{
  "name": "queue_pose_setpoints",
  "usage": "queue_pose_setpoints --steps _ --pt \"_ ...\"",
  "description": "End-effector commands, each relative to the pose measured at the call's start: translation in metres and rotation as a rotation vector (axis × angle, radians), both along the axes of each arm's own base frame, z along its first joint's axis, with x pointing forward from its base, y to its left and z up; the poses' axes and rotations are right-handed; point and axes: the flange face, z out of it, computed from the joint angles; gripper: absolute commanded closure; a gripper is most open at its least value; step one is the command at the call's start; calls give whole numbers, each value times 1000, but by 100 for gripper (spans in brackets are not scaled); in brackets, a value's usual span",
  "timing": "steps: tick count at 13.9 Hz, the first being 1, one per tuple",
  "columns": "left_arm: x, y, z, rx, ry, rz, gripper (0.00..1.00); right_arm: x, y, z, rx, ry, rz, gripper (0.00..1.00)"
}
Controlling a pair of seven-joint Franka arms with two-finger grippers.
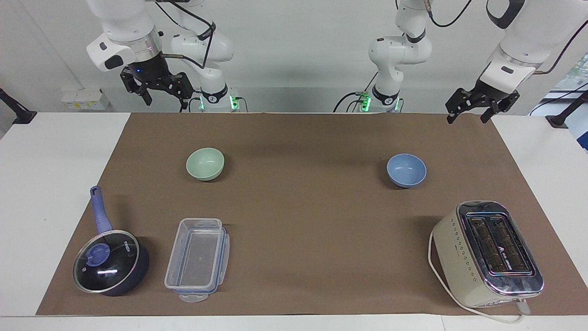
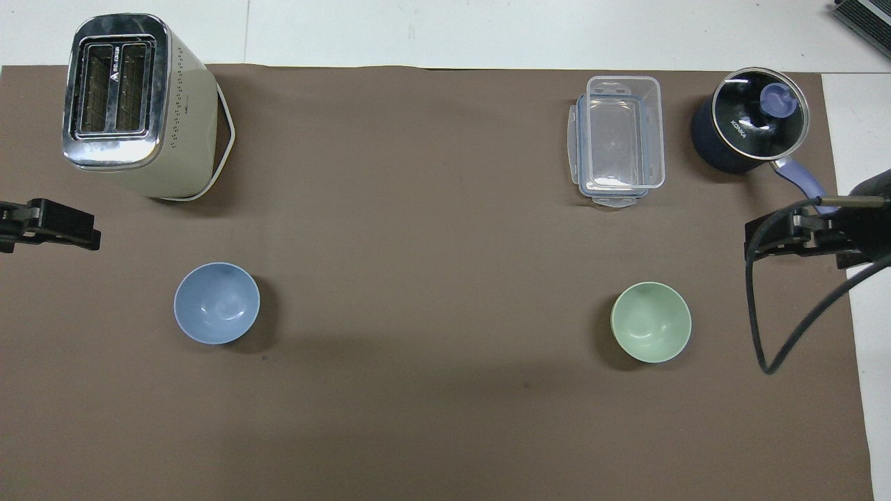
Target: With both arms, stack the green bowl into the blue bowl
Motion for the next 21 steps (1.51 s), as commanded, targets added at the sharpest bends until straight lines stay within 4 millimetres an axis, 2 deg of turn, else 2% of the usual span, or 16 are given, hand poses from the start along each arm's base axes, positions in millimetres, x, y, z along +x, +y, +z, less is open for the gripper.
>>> queue_pose_setpoints --steps 1,6,17,21 --pt "0 -3 4 9 6 -20 0 -4 -5 1 28 -25 -11 0" --pt "-1 3 4 4 3 -12 0 -3 -7 2 14 -35 -11 0" --pt "-3 2 -1 4 15 -12 0 -1 -7 4 14 -49 -11 0" --pt "-8 -6 -4 5 23 -25 0 0 -2 4 16 -64 -5 0"
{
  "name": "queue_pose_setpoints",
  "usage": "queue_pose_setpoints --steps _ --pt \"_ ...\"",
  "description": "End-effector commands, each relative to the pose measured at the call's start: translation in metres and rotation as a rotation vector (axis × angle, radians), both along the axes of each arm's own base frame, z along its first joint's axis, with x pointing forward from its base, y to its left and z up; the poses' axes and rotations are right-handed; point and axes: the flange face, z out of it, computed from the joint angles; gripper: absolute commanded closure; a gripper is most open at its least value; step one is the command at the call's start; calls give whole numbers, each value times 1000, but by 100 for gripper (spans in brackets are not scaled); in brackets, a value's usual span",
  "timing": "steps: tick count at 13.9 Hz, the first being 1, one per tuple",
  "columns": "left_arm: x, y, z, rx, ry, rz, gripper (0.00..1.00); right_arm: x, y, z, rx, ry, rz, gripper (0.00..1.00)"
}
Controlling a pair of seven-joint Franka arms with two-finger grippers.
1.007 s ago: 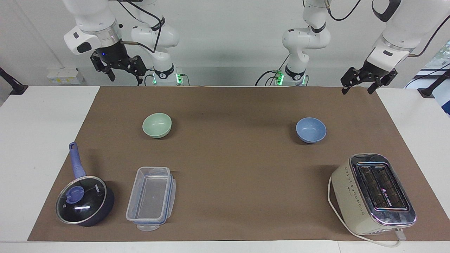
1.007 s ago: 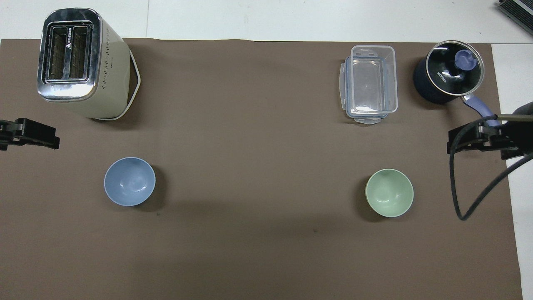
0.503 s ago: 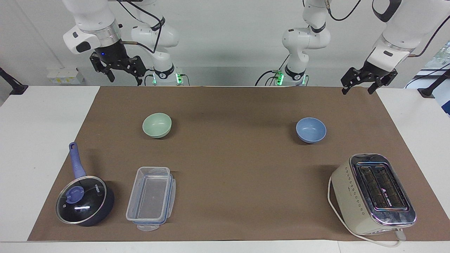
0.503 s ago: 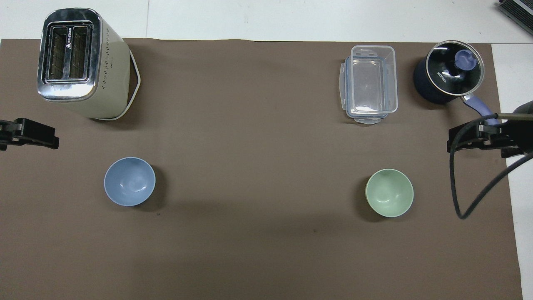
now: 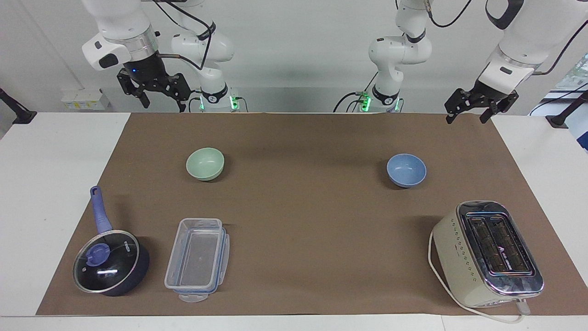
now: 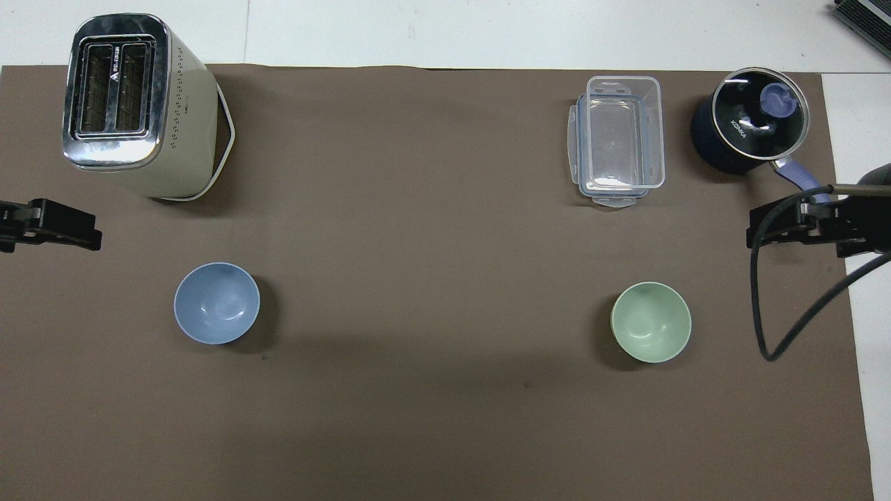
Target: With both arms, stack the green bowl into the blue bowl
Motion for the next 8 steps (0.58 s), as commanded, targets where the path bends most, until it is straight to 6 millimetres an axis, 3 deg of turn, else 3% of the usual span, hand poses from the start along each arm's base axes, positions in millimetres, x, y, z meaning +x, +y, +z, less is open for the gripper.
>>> queue_pose_setpoints --steps 1,5,8 --pt "-7 -4 -1 4 7 -18 0 -5 1 1 10 -22 1 0" --pt "-12 0 -3 4 16 -15 0 -5 1 1 10 -22 2 0" --pt "-27 8 -18 6 22 -4 0 -5 0 0 10 -20 2 0"
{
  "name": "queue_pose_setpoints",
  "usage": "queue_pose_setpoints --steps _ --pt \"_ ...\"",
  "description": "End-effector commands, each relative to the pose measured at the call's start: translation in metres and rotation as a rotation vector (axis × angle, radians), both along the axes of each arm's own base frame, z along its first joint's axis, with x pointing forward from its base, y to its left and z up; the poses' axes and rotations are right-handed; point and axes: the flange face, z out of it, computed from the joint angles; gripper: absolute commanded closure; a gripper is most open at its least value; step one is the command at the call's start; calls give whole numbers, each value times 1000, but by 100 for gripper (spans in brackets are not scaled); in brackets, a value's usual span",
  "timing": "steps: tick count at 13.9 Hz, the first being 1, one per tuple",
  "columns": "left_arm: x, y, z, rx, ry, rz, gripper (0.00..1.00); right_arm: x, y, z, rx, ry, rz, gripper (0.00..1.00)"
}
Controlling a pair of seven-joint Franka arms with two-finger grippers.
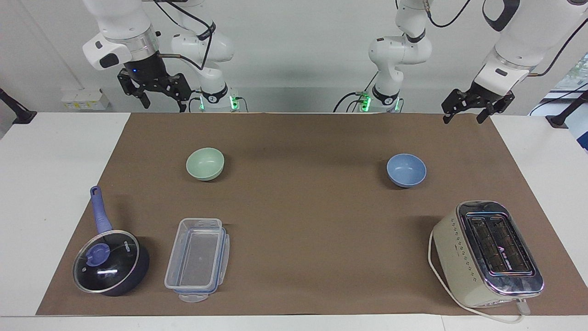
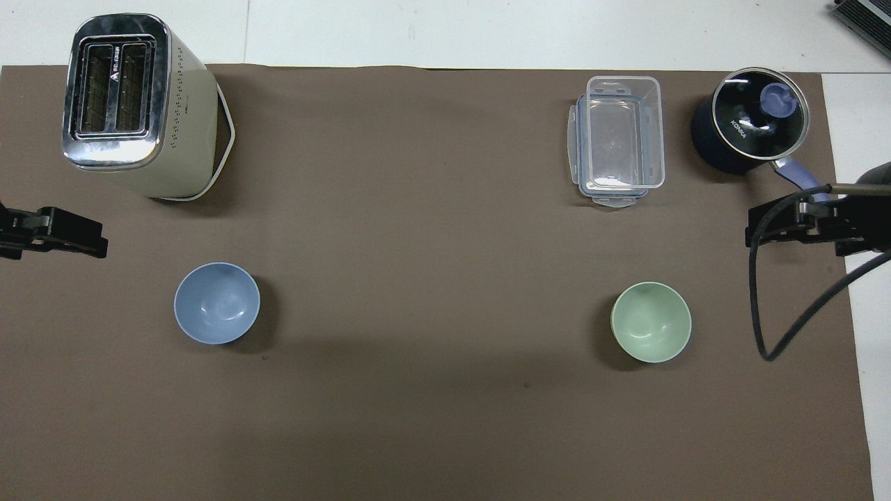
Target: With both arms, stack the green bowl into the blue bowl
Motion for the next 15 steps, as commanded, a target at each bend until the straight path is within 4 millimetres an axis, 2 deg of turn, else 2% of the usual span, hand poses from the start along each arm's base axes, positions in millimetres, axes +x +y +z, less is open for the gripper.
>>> queue_pose_setpoints --steps 1,5,8,13,15 --pt "-20 10 -17 5 2 -2 0 -5 0 0 12 -18 1 0" --pt "-19 18 -35 7 8 7 0 -5 -1 0 10 -15 1 0" --pt "-17 19 -73 4 12 -23 0 -5 -1 0 11 -15 0 0" --pt "-33 19 -123 3 5 -29 0 -5 -1 0 11 -17 0 0" --pt "-36 19 -155 3 11 -29 0 -5 -1 0 11 -15 0 0"
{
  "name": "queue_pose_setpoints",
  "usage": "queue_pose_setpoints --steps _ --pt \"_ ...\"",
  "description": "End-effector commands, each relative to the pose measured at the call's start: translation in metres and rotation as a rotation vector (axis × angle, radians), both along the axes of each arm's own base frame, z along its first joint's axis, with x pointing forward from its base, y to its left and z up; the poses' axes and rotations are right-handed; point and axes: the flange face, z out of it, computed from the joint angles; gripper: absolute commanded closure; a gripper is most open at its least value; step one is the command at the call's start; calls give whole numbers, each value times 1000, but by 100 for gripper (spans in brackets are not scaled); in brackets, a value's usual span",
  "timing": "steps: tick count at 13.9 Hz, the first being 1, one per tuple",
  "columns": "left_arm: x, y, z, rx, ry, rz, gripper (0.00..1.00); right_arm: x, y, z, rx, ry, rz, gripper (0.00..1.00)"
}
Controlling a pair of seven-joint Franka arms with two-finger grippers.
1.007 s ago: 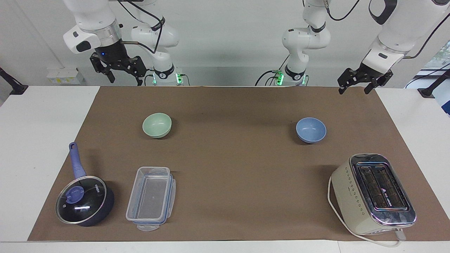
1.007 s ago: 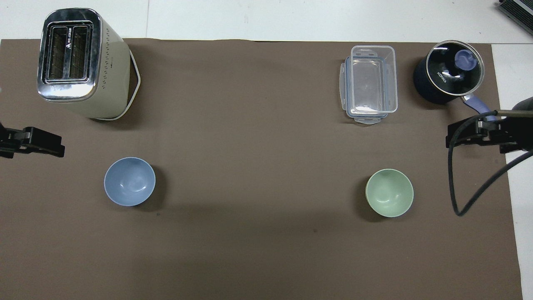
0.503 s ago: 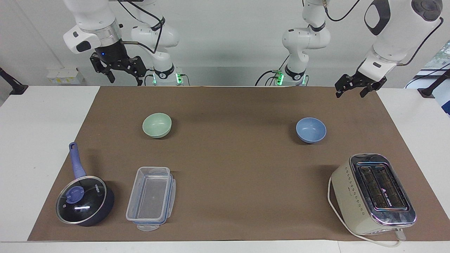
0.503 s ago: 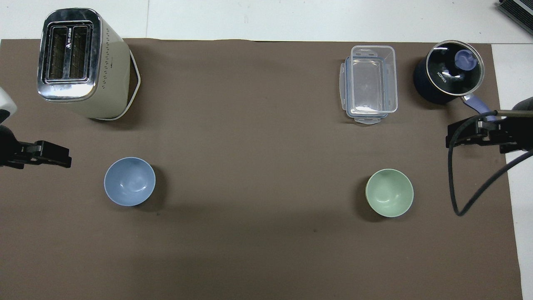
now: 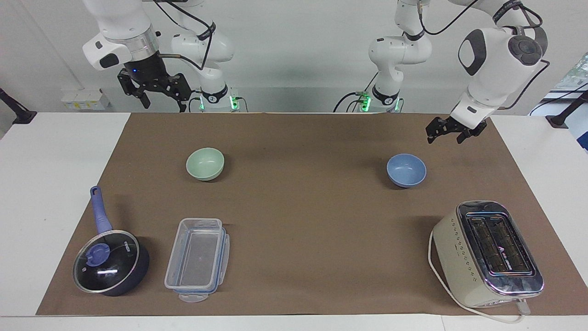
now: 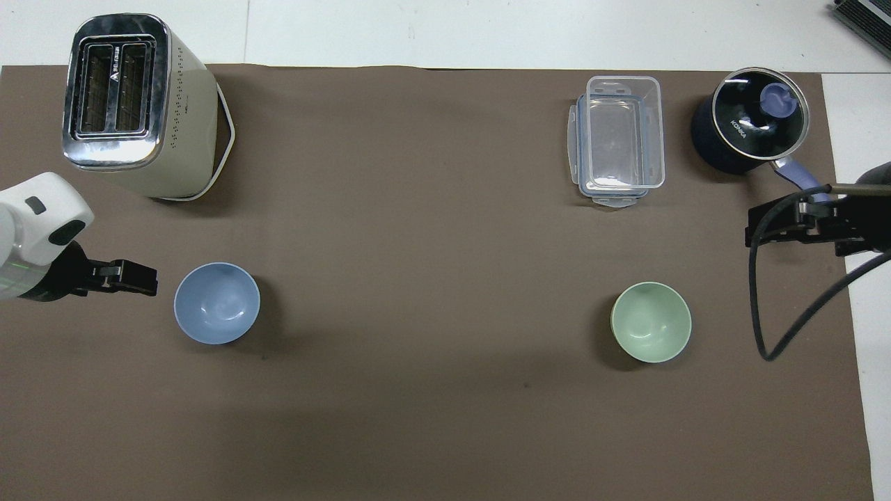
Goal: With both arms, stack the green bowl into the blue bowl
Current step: 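Reach the left gripper into the blue bowl's rim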
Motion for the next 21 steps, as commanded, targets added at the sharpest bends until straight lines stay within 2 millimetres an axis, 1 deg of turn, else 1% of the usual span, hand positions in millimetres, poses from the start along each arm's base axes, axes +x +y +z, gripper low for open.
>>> queue_pose_setpoints --steps 1,3,7,9,10,12,13,14,21 --pt "-17 5 -38 6 -24 -11 0 -5 -2 0 11 -15 -2 0" --pt "-21 5 -65 6 -36 -9 0 -5 -3 -1 11 -12 -3 0" --pt "-15 4 -118 6 -24 -8 0 -6 -5 0 11 -8 -6 0" --pt "-18 4 -145 8 -41 -9 0 -6 -7 0 11 -8 -11 0" --pt "-17 3 -157 7 -45 -8 0 -6 -6 0 11 -8 -11 0" --pt "-16 3 -175 7 -41 -9 0 -6 -6 0 12 -8 -11 0" --pt "-15 4 -178 7 -50 -27 44 -6 -6 0 12 -8 -11 0" --pt "-14 3 -178 5 -50 -30 99 -6 -6 0 12 -8 -11 0" --pt "-10 5 -173 -1 -56 -25 100 -6 -6 0 14 -8 -11 0"
